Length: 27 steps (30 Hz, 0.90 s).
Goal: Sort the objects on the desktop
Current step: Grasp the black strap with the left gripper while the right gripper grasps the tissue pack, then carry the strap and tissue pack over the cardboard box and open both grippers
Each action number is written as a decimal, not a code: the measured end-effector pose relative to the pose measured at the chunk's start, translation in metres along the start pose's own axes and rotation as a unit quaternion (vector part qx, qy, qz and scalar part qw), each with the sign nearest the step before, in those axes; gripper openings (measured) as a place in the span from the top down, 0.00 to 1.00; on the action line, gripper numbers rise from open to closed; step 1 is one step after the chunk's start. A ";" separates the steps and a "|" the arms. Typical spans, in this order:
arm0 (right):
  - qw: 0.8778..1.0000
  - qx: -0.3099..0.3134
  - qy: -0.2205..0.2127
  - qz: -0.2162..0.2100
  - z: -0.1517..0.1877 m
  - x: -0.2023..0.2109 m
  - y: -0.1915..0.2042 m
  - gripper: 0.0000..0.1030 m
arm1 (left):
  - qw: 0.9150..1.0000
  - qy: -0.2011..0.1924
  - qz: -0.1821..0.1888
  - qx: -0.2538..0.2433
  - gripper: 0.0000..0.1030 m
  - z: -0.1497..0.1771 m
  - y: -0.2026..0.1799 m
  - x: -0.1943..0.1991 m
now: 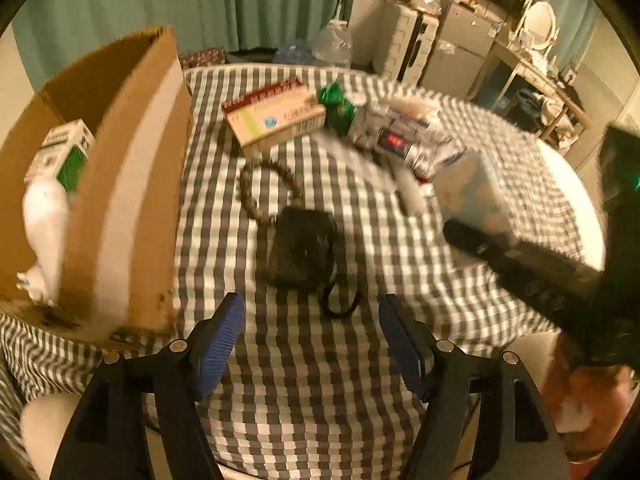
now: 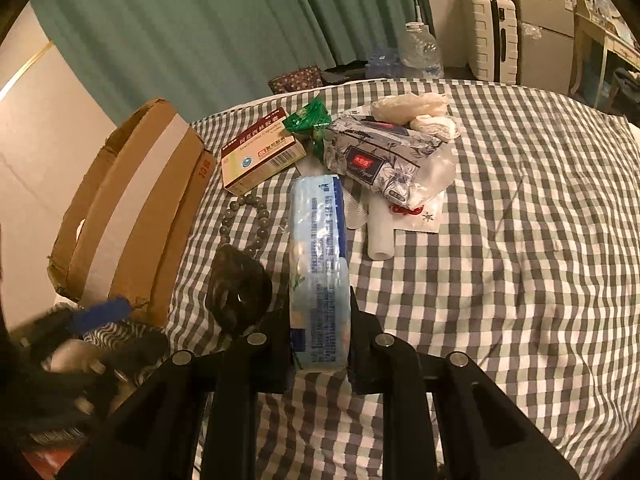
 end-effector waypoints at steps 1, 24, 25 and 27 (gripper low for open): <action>1.000 -0.002 -0.001 -0.002 0.001 0.001 -0.002 0.82 | 1.000 0.003 -0.002 -0.002 0.29 0.000 -0.002 -0.005; 0.999 -0.040 0.002 -0.004 -0.009 -0.013 -0.039 0.81 | 0.999 -0.011 -0.005 0.051 0.65 -0.043 0.013 -0.046; 0.999 -0.044 0.002 -0.008 -0.008 -0.011 -0.039 0.81 | 0.999 -0.020 -0.001 0.050 0.65 -0.043 0.013 -0.036; 0.999 -0.048 -0.005 -0.007 -0.007 -0.004 -0.037 0.81 | 0.998 -0.044 0.004 0.043 0.65 -0.045 0.012 -0.013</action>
Point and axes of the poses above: each gripper's, at about its wrist camera, not at the fingertips, and x roughly against the way its jaws point, y to its left, z to its underside, the point moved 5 cm from there along -x, roughly the way its jaws point, and after that the axes turned 9 degrees about y, right-handed, at the moved point
